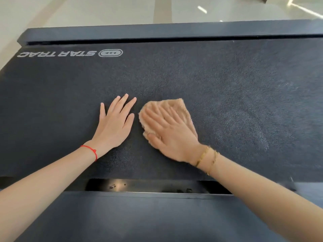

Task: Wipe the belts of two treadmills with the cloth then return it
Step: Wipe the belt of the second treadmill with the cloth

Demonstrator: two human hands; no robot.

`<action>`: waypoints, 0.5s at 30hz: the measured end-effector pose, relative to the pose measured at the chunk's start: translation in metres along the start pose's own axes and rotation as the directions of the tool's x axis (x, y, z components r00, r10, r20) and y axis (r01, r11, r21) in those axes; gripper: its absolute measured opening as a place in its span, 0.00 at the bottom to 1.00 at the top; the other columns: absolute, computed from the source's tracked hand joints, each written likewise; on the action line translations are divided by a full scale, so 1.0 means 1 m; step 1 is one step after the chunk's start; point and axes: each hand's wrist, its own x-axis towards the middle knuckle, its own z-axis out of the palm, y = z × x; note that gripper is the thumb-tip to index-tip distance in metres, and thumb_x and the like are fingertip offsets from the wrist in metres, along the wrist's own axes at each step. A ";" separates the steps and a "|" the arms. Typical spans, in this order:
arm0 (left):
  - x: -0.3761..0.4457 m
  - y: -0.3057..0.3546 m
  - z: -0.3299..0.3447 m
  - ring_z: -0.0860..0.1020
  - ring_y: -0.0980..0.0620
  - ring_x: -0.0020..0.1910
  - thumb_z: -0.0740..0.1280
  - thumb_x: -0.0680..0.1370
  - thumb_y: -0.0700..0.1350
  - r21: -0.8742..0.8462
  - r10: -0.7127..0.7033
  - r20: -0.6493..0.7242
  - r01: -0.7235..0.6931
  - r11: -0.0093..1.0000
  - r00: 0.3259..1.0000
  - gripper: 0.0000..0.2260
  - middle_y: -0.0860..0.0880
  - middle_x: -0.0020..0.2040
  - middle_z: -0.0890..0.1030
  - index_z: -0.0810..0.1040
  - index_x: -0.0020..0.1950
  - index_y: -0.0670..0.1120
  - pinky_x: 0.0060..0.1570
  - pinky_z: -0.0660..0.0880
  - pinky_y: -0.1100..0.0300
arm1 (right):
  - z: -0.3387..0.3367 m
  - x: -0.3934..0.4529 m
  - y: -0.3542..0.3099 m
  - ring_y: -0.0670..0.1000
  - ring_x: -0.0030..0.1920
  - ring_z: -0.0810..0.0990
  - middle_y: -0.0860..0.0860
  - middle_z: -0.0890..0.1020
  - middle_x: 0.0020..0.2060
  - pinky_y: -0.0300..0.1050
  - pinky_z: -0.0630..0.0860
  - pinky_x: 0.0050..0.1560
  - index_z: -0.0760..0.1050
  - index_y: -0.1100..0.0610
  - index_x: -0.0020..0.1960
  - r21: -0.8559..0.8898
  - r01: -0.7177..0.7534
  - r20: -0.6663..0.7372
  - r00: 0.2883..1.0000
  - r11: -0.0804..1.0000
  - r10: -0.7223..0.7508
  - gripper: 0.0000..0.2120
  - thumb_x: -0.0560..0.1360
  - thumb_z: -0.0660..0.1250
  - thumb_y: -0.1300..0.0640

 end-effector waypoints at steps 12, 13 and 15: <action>0.000 -0.018 0.000 0.45 0.53 0.80 0.47 0.84 0.53 0.028 -0.002 -0.008 0.002 1.000 1.000 0.24 0.53 0.81 0.50 0.50 0.80 0.57 0.76 0.43 0.37 | -0.016 0.038 0.063 0.51 0.80 0.41 0.44 0.48 0.80 0.49 0.34 0.76 0.49 0.48 0.81 0.017 -0.347 -0.091 0.933 0.938 0.347 0.27 0.84 0.49 0.44; 0.000 -0.017 0.000 0.45 0.53 0.80 0.48 0.84 0.53 0.029 -0.004 -0.018 0.004 1.000 1.000 0.24 0.53 0.81 0.51 0.51 0.80 0.56 0.76 0.43 0.36 | -0.015 0.040 0.059 0.51 0.80 0.41 0.44 0.48 0.80 0.49 0.34 0.76 0.48 0.49 0.81 0.021 -0.357 -0.093 0.929 0.934 0.357 0.27 0.84 0.49 0.45; -0.001 -0.016 0.002 0.46 0.52 0.80 0.48 0.84 0.53 0.031 -0.005 -0.032 0.006 0.999 0.999 0.24 0.52 0.81 0.52 0.51 0.80 0.56 0.76 0.43 0.36 | -0.011 0.034 0.045 0.51 0.80 0.39 0.45 0.46 0.81 0.50 0.33 0.78 0.46 0.49 0.81 0.016 -0.339 -0.067 0.938 0.940 0.340 0.27 0.84 0.47 0.45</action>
